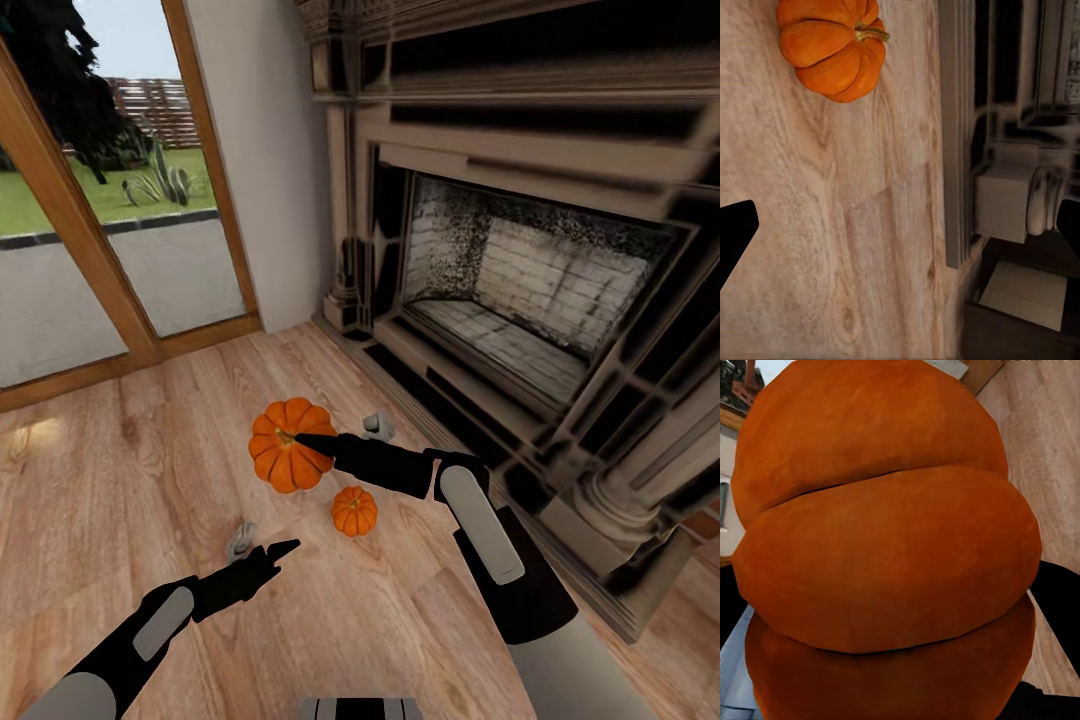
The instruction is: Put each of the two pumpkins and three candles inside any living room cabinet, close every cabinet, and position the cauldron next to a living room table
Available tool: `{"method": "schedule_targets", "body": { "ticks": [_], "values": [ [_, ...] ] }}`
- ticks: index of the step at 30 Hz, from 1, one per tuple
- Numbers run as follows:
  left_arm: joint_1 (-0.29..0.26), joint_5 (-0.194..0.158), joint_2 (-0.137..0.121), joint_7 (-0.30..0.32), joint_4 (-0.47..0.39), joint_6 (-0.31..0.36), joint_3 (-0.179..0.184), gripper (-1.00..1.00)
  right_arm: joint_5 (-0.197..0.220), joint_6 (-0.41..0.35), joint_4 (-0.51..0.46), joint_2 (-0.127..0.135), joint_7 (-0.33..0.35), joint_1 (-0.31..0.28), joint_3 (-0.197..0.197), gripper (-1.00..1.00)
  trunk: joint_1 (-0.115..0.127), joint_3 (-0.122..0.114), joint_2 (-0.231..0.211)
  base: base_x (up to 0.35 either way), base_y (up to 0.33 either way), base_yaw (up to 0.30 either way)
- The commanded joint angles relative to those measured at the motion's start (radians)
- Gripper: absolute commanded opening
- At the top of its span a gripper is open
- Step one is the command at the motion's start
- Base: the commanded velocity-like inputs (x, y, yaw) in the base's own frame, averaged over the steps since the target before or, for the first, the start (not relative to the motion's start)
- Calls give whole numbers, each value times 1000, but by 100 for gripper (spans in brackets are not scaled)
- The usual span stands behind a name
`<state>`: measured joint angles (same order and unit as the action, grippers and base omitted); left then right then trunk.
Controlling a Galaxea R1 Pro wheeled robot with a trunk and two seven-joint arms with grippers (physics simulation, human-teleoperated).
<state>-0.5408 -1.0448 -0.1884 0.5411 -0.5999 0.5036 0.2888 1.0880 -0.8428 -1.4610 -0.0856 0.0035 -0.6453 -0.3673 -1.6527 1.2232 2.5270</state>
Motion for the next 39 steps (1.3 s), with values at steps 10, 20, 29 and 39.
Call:
{"method": "schedule_targets", "body": {
  "ticks": [10, 20, 29, 39],
  "values": [
    [-1, -9, 0, -1, 0, 5, 4, 100, 0, -4, -1, 0, -2, 0, 1, -100, 0, 1, 0, 196, -63, 0],
    [0, -9, -2, -1, 0, 5, 4, 100, 0, -4, -1, 0, -2, 0, 1, -100, 0, 1, 0, 282, -10, 0],
    [0, -7, -1, -6, 0, 4, 4, 100, 0, -4, -1, 1, -2, 0, 1, -100, 0, 1, 0, 24, -101, 0],
    [0, 15, 4, -73, -1, 4, 3, 100, 0, -4, -1, 1, -2, 0, 1, -100, 0, 1, 0, 0, -2, 0]
  ]
}}
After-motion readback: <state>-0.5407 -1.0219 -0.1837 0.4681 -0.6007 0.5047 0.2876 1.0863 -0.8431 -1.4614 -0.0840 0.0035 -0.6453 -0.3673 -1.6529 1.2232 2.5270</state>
